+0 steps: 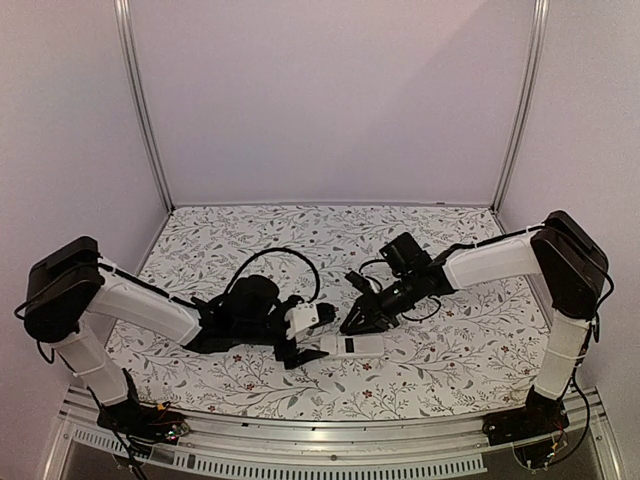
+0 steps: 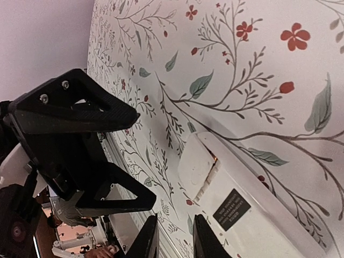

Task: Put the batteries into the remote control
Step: Adjust the battery cover of the remote control without the battery cover, then load the battery into the remote control.

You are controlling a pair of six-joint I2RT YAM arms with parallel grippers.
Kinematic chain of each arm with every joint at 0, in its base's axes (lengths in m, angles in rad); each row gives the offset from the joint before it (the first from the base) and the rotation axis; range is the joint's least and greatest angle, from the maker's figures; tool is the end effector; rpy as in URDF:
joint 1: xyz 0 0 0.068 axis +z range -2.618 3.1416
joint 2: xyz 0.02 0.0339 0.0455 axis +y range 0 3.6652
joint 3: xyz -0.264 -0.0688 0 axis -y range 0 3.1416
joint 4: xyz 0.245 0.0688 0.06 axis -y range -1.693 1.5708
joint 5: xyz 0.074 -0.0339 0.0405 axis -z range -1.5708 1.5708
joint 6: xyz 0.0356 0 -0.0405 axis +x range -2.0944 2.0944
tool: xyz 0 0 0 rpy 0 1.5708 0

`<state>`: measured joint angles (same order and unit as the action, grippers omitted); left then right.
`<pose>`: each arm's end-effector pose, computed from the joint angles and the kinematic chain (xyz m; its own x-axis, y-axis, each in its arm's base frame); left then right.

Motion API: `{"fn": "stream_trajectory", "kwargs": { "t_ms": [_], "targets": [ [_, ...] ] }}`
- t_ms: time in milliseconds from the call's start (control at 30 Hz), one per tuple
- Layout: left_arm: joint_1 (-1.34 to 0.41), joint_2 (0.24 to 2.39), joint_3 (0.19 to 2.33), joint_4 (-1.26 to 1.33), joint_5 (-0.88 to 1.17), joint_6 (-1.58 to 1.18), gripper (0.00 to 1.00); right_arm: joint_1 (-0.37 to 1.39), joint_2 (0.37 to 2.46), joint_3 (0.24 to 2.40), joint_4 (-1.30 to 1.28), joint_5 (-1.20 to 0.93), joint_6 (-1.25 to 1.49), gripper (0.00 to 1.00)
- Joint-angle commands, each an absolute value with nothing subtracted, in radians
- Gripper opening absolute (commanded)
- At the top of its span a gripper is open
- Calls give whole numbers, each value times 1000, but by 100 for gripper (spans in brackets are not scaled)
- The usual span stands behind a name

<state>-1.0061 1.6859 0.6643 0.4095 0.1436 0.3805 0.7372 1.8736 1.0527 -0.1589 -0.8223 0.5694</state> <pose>0.1663 -0.2720 0.1353 0.0483 0.6106 -0.7904 0.9487 0.2196 0.2276 0.2522 0.2642 0.1455 -0.9274 -0.3465 -0.1413 -0.3084 0.4941 0.8128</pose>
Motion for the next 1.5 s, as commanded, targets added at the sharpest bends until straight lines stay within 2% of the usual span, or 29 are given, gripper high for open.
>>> {"fn": "stream_trajectory", "kwargs": {
  "t_ms": [0,267,333,400,600,867,1033,1233,1467],
  "targets": [
    [-1016,1550,611,452,45,266,97,784,1906,1102,-124,-827,614,19],
    [-999,1342,513,480,-270,-59,100,815,1966,1158,-120,-809,648,10],
    [-988,1308,511,418,-414,-191,99,819,1981,1165,-121,-807,655,9],
    [-966,1281,525,327,-402,-223,100,821,1995,1169,-121,-804,656,8],
    [-957,1271,506,307,-350,-300,99,823,2019,1174,-124,-793,654,8],
    [-968,1330,523,267,-352,-389,87,822,2058,1146,-154,-761,644,6],
    [-995,1387,554,237,-336,-485,73,823,2059,1132,-191,-744,625,5],
    [-1063,1499,604,225,-322,-579,66,823,2044,1127,-241,-715,595,5],
    [-1124,1645,675,275,-272,-677,48,823,2045,1127,-243,-719,589,5]
  ]
}}
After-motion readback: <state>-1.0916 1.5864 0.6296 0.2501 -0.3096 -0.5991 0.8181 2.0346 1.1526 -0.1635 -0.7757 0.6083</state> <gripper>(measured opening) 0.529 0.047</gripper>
